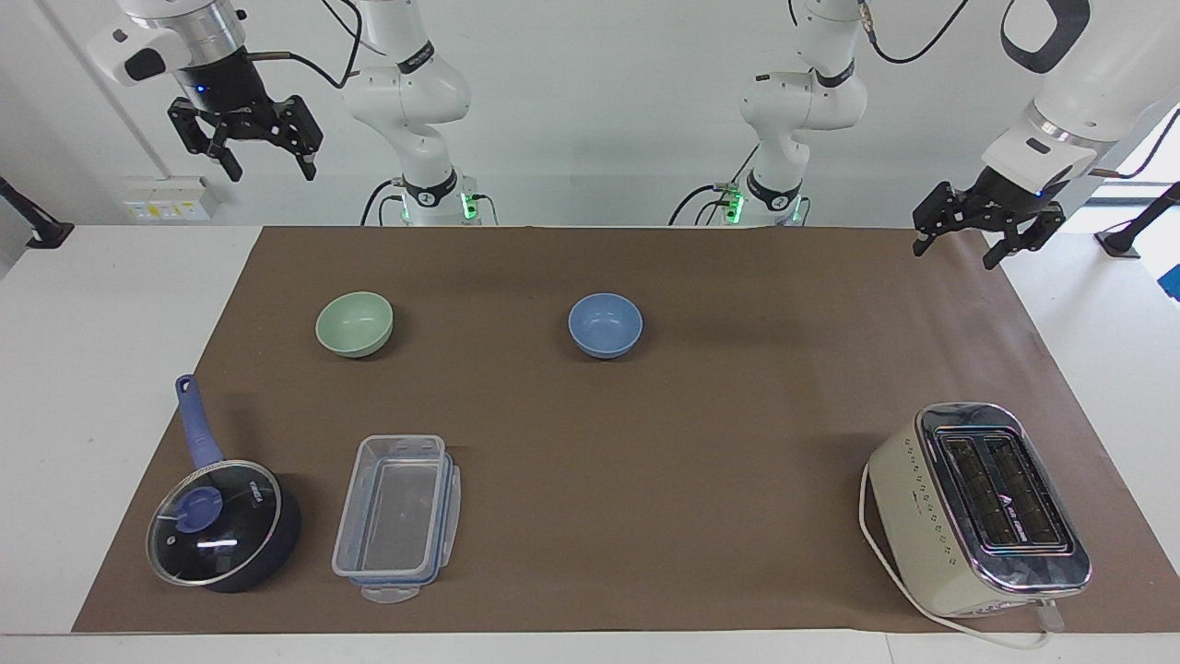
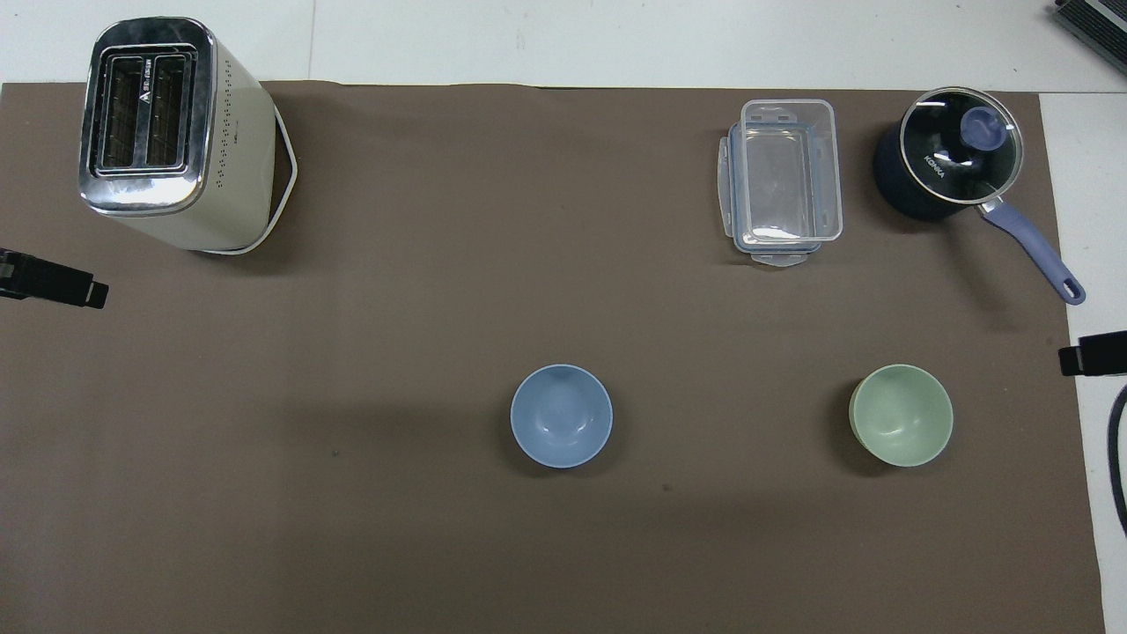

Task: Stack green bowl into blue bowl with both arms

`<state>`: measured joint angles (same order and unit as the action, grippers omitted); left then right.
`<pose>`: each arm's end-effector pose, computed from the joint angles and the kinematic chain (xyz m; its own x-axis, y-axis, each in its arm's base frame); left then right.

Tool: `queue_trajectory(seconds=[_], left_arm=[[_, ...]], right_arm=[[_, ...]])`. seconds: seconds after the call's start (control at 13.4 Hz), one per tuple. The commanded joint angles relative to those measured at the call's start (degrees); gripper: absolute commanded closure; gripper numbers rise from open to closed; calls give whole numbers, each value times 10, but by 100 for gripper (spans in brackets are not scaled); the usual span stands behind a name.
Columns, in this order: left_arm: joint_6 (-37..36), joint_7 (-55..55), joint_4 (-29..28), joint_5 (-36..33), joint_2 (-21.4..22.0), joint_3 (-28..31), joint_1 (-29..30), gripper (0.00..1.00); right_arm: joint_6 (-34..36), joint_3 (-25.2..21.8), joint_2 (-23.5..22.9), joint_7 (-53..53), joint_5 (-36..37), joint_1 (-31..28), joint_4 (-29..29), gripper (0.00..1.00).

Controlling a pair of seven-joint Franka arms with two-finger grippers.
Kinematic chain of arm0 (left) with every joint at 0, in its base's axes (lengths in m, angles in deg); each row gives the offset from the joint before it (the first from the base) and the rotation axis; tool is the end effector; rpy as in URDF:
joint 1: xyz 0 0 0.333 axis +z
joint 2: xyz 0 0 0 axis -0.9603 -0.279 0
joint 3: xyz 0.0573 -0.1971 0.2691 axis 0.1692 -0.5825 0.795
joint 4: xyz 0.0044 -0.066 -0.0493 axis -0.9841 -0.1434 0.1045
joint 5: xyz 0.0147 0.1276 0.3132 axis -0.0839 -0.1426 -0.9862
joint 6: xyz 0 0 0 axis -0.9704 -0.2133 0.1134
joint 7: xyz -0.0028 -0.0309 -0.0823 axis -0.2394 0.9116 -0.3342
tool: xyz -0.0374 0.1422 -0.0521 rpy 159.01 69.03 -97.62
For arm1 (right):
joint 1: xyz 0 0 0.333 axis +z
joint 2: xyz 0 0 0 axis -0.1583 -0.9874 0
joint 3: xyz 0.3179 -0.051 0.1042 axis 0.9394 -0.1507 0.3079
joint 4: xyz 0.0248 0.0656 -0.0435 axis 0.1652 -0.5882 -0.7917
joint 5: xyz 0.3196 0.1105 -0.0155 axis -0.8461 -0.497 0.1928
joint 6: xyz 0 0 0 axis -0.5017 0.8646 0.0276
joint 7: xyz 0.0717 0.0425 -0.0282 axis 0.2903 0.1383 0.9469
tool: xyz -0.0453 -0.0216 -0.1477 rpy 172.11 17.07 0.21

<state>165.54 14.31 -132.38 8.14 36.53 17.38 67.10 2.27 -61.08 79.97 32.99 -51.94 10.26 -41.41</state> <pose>0.5001 -0.0049 0.6028 0.9679 -0.2511 0.0076 -0.2510 -0.9655 0.0688 0.4307 -0.0312 0.6468 0.9994 0.0073 -0.0349 0.0070 -0.9999 -0.0098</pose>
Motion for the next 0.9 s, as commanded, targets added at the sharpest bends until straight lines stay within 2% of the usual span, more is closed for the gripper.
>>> queue_trajectory(seconds=[0.0,0.37,0.82], left_arm=[[-14,-5,15,-7,-5,-4,5,0],[-13,-4,15,-7,-5,-4,5,0],[-12,-4,15,-7,-5,-5,4,0]], right_arm=[[-45,4,15,16,0,-5,-88,0],[-186,3,21,32,0,-9,-243,0],[-394,2,10,182,-1,-71,-399,0]])
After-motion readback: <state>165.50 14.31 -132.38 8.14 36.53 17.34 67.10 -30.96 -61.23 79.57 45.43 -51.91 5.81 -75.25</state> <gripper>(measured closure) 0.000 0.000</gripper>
